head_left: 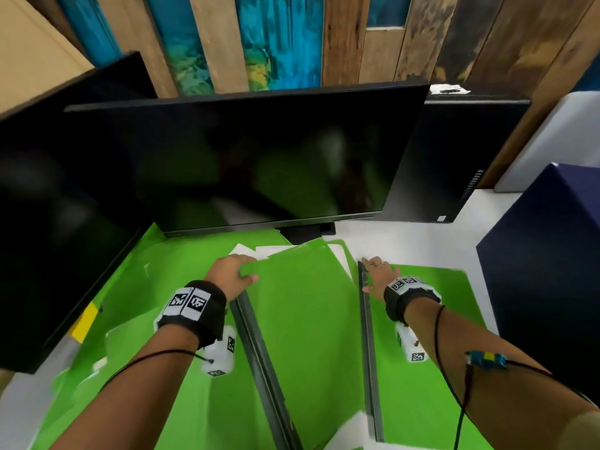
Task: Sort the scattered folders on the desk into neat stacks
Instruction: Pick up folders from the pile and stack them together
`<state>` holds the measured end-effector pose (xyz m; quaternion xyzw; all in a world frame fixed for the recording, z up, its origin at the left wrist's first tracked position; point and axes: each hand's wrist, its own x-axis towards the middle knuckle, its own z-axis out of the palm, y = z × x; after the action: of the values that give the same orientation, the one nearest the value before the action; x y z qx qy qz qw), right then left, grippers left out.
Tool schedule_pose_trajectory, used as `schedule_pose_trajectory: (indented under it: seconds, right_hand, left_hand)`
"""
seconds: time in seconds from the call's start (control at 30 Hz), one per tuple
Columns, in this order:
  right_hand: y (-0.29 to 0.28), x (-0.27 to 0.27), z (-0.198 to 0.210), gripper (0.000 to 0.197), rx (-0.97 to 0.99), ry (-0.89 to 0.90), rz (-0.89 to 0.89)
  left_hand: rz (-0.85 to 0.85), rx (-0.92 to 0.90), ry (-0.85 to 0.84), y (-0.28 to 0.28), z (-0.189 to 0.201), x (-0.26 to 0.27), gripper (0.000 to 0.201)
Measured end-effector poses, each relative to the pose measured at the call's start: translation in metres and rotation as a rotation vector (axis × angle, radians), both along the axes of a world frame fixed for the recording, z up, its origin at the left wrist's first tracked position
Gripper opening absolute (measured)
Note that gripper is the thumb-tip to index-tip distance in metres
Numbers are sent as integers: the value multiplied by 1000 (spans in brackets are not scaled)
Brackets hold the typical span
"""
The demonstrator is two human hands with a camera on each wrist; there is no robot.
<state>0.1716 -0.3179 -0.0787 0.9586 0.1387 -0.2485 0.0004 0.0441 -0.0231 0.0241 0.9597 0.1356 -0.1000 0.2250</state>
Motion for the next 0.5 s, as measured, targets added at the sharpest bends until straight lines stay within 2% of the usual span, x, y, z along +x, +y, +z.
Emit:
schedule_pose_trajectory:
  seconds: [0.13, 0.27, 0.5]
  right_hand:
    - [1, 6, 4, 81, 41, 22, -4]
    - [1, 11, 6, 75, 56, 16, 10]
    - [3, 8, 3, 83, 171, 32, -71]
  left_hand:
    - [-69, -65, -41, -9, 26, 9, 47]
    - [-114, -37, -111, -17, 46, 18, 46]
    - [-166, -24, -165, -32, 67, 26, 46]
